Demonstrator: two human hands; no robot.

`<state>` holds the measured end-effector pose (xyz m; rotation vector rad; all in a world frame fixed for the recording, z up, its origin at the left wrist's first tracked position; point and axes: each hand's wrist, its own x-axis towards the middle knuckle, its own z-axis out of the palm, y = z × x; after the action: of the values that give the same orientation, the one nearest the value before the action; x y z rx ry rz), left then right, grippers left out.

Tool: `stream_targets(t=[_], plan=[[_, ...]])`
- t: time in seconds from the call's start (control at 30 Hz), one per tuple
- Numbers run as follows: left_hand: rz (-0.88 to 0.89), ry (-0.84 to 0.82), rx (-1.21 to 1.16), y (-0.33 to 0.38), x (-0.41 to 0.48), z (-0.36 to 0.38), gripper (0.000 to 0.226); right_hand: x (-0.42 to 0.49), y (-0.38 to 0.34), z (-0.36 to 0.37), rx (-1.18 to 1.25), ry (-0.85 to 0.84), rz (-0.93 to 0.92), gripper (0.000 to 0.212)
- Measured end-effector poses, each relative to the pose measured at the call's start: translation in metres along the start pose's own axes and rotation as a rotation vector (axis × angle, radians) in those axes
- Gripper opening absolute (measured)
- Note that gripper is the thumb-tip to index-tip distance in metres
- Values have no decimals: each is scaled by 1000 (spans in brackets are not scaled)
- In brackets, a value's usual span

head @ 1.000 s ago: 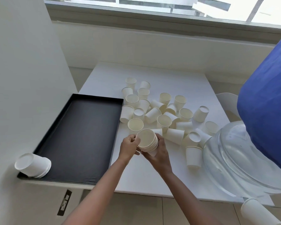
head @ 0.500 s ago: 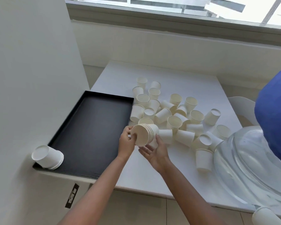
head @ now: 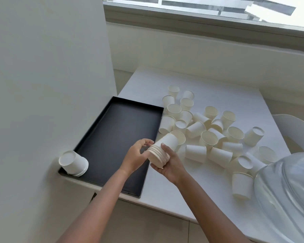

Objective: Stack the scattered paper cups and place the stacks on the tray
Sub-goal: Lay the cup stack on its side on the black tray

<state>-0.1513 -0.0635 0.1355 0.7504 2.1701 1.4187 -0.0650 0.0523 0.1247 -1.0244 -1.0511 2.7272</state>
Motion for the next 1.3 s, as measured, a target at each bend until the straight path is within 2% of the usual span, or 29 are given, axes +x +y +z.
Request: stream_targets(t=[0.07,0.13,0.23,0.27,0.37,0.5,0.7,0.9,1.1,1.2,1.3], plan=[[39,156,163,-3,-2,-13,32,6,1,8,-86,25,-9,40],[90,343,380,-4,-4,-29,30,16,8,17,-148,52,-26,46],[61,510,610,-15,0,-67,26,34,23,43,-251,56,-75,55],[12,549,660,-27,1,-89,26,47,34,62,-275,35,-70,56],[-44,532,725,-36,1,-110,31,56,42,75,-302,36,-144,59],[-91,545,620,-49,-2,-131,36,75,59,97,-366,24,-173,59],[-64,485,471,-62,-8,-149,39,96,81,139,-477,-35,-222,57],[-47,470,368,-76,-11,-161,45,117,99,163,-712,-131,-332,67],[4,503,132,-86,-14,-168,45,125,115,175,-931,-231,-365,67],[25,493,117,-89,-14,-170,50,129,119,179,-1021,-268,-377,64],[-2,460,175,-95,-11,-170,43,132,121,181,-1046,-281,-355,64]])
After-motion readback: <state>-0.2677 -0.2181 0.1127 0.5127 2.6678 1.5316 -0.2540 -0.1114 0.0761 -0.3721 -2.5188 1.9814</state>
